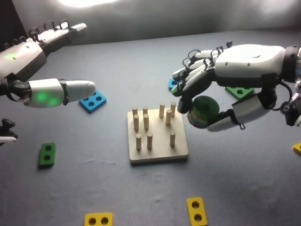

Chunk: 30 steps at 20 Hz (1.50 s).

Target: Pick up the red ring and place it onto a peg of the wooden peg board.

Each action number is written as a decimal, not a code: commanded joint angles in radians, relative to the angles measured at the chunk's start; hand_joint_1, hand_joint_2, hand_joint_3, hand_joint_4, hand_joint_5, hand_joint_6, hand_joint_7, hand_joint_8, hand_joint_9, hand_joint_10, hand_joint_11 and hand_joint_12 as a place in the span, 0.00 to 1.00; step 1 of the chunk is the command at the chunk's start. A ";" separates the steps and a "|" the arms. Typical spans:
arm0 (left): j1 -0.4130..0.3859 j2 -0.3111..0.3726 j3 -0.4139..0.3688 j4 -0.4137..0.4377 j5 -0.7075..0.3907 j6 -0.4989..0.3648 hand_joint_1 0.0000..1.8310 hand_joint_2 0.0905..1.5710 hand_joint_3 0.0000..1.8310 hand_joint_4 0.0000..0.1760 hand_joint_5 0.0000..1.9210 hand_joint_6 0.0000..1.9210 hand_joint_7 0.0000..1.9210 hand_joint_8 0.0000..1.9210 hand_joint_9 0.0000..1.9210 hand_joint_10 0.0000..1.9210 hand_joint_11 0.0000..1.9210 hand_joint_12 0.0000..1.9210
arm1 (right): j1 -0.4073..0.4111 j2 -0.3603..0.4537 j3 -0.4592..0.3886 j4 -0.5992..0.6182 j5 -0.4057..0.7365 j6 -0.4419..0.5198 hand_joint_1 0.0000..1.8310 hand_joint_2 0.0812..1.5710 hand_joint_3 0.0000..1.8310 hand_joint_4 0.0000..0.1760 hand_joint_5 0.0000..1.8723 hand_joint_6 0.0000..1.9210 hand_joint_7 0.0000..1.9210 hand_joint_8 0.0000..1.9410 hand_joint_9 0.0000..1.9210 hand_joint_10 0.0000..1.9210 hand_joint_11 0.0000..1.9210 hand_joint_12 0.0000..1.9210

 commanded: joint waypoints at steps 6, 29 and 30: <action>-0.018 0.008 0.007 0.002 -0.121 0.001 0.27 0.63 0.00 0.88 0.05 0.00 0.00 0.00 0.00 0.00 0.00 0.00 | 0.019 -0.020 -0.009 0.036 0.091 0.001 0.59 0.72 0.00 0.00 0.48 0.60 0.28 0.01 0.15 0.02 0.00 0.51; -0.044 0.010 0.005 0.028 -0.099 0.010 0.25 0.61 0.00 0.97 0.06 0.00 0.00 0.00 0.00 0.00 0.00 0.00 | 0.070 -0.120 0.029 -0.063 0.058 -0.001 0.59 0.72 0.00 0.00 0.49 0.58 0.28 0.00 0.13 0.00 0.00 0.32; -0.044 0.010 0.005 0.028 -0.099 0.010 0.25 0.61 0.00 0.97 0.06 0.00 0.00 0.00 0.00 0.00 0.00 0.00 | 0.068 -0.120 0.029 -0.063 0.057 -0.001 0.59 0.71 0.00 0.00 0.49 0.57 0.29 0.00 0.13 0.00 0.00 0.35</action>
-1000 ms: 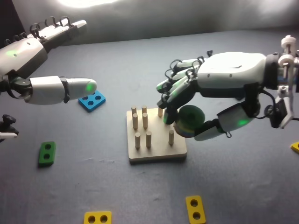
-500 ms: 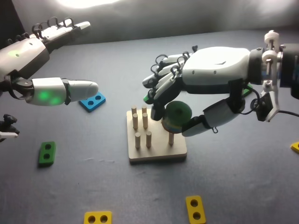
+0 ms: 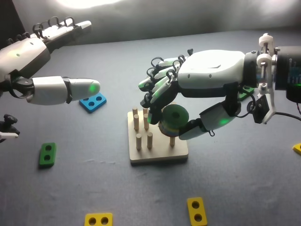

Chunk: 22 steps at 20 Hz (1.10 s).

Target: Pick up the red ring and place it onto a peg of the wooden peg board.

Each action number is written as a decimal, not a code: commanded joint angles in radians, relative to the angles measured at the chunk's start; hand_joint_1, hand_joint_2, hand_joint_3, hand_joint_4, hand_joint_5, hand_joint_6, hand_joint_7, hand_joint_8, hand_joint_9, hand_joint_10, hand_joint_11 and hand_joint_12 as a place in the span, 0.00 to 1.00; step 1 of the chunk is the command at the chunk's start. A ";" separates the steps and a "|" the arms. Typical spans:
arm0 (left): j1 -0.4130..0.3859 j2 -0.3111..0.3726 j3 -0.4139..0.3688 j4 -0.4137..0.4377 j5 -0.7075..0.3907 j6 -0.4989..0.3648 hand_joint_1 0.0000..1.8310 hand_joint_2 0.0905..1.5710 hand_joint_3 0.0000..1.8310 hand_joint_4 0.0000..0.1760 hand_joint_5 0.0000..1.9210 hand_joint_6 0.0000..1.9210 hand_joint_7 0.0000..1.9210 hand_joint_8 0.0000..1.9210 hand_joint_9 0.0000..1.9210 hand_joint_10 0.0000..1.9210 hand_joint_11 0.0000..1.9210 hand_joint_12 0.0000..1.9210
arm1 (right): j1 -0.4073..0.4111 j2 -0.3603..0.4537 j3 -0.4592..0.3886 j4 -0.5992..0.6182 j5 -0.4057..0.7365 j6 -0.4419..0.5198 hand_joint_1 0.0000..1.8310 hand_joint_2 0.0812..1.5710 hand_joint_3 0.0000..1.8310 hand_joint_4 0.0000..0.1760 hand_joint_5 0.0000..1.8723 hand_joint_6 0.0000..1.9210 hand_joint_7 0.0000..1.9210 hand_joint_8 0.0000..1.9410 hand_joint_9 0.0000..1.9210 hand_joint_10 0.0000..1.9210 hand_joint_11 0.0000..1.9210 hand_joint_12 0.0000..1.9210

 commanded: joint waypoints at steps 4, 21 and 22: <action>-0.017 0.010 0.005 0.001 -0.120 -0.001 0.26 0.62 0.00 1.00 0.06 0.00 0.00 0.00 0.00 0.00 0.00 0.00 | 0.001 -0.004 0.001 0.050 0.064 0.003 0.59 0.71 0.00 0.00 0.49 0.57 0.29 0.00 0.14 0.00 0.00 0.47; -0.025 0.009 0.004 0.005 -0.120 -0.001 0.26 0.63 0.00 0.96 0.06 0.00 0.00 0.00 0.00 0.00 0.00 0.00 | -0.016 -0.030 0.026 -0.014 0.037 0.062 0.59 0.72 0.00 0.00 0.48 0.58 0.29 0.00 0.16 0.00 0.00 0.46; -0.026 0.009 0.004 0.005 -0.120 -0.001 0.26 0.63 0.00 0.99 0.06 0.00 0.00 0.00 0.00 0.00 0.00 0.00 | -0.018 -0.033 0.029 -0.015 0.036 0.064 0.59 0.72 0.00 0.00 0.49 0.58 0.29 0.00 0.16 0.00 0.00 0.45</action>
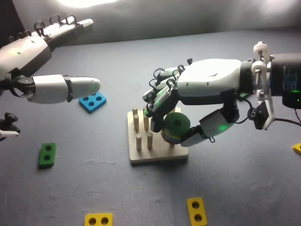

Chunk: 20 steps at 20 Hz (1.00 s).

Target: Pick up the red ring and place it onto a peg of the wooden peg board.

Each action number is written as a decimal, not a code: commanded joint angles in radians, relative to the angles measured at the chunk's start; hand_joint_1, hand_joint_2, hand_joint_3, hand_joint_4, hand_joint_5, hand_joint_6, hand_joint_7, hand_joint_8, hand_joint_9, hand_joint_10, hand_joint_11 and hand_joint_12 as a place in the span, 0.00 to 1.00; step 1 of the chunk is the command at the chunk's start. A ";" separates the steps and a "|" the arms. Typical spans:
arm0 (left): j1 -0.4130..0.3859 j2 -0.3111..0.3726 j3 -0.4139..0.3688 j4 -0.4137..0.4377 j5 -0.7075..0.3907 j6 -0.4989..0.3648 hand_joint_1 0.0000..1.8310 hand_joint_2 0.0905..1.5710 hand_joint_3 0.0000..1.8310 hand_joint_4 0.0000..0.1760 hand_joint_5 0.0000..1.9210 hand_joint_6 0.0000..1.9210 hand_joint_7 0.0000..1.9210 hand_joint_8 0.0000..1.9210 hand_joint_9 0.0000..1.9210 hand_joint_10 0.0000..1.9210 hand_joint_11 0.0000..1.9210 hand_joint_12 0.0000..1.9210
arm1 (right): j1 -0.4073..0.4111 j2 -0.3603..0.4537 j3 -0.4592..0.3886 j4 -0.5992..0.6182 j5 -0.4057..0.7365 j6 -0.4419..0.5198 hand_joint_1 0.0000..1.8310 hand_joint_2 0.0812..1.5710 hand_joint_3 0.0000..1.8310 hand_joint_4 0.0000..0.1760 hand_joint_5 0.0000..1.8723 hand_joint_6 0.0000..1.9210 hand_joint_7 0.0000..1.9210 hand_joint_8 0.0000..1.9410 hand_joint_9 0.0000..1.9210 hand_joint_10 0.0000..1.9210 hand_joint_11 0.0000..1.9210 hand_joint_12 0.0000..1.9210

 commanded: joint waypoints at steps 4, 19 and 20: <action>-0.017 0.007 0.004 -0.004 -0.123 -0.001 0.26 0.63 0.00 0.89 0.06 0.00 0.00 0.00 0.00 0.00 0.00 0.00 | 0.004 -0.005 0.004 0.044 0.053 0.008 0.59 0.72 0.00 0.00 0.48 0.58 0.29 0.00 0.16 0.00 0.00 0.43; -0.021 0.007 0.004 -0.003 -0.123 -0.001 0.26 0.63 0.00 0.99 0.06 0.00 0.00 0.00 0.00 0.00 0.00 0.00 | -0.016 -0.014 0.005 0.039 0.049 0.019 0.57 0.73 0.00 0.00 0.46 0.62 0.28 0.00 0.15 0.00 0.00 0.37; -0.021 0.007 0.004 -0.003 -0.123 -0.001 0.27 0.63 0.00 0.98 0.06 0.00 0.00 0.00 0.00 0.00 0.00 0.00 | -0.018 -0.014 0.005 0.039 0.048 0.019 0.56 0.74 0.00 0.11 0.44 0.64 0.27 0.00 0.15 0.00 0.00 0.39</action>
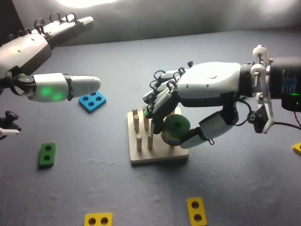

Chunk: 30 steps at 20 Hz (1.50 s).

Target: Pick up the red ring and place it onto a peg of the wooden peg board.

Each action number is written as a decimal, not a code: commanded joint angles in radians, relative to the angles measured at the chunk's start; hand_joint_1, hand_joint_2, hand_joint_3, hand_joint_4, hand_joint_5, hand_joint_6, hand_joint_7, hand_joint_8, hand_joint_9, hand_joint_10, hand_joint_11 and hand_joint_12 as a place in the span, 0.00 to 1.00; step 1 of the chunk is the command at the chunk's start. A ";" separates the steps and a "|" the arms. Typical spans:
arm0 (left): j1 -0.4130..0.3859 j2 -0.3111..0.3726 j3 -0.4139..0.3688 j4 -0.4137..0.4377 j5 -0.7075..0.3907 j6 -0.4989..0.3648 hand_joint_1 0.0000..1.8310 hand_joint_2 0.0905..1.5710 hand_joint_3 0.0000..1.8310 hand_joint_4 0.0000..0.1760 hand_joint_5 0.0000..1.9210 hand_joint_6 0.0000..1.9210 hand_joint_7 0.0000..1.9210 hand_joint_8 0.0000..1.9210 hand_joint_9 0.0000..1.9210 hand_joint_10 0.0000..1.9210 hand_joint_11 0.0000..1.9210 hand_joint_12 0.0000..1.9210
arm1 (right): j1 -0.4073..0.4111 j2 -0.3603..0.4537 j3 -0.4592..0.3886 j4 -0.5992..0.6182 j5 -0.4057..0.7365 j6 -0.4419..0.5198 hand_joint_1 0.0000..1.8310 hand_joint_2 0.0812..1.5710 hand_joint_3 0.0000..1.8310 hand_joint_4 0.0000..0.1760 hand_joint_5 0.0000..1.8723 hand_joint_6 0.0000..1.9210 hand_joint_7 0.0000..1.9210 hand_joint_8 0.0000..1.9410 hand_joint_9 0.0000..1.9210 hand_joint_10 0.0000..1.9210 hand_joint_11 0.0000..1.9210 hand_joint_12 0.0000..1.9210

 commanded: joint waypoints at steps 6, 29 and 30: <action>-0.012 0.008 0.003 -0.004 -0.122 0.000 0.28 0.64 0.00 0.95 0.06 0.00 0.00 0.00 0.00 0.00 0.00 0.00 | -0.003 -0.010 0.001 0.019 0.041 0.003 0.37 0.58 0.00 0.62 0.11 0.01 0.09 0.00 0.05 0.00 0.00 0.39; 0.062 0.091 -0.077 -0.053 -0.288 0.001 0.33 0.70 0.01 0.93 0.03 0.00 0.00 0.00 0.00 0.00 0.00 0.00 | -0.168 0.301 -0.159 0.876 0.341 -0.504 0.23 0.53 0.01 0.66 0.00 0.00 0.00 0.00 0.00 0.00 0.00 0.00; 0.066 0.103 -0.090 -0.052 -0.315 0.002 0.32 0.69 0.01 0.83 0.03 0.00 0.00 0.00 0.00 0.00 0.00 0.00 | -0.177 0.322 -0.174 0.909 0.378 -0.525 0.22 0.53 0.01 0.79 0.00 0.00 0.00 0.00 0.00 0.00 0.00 0.00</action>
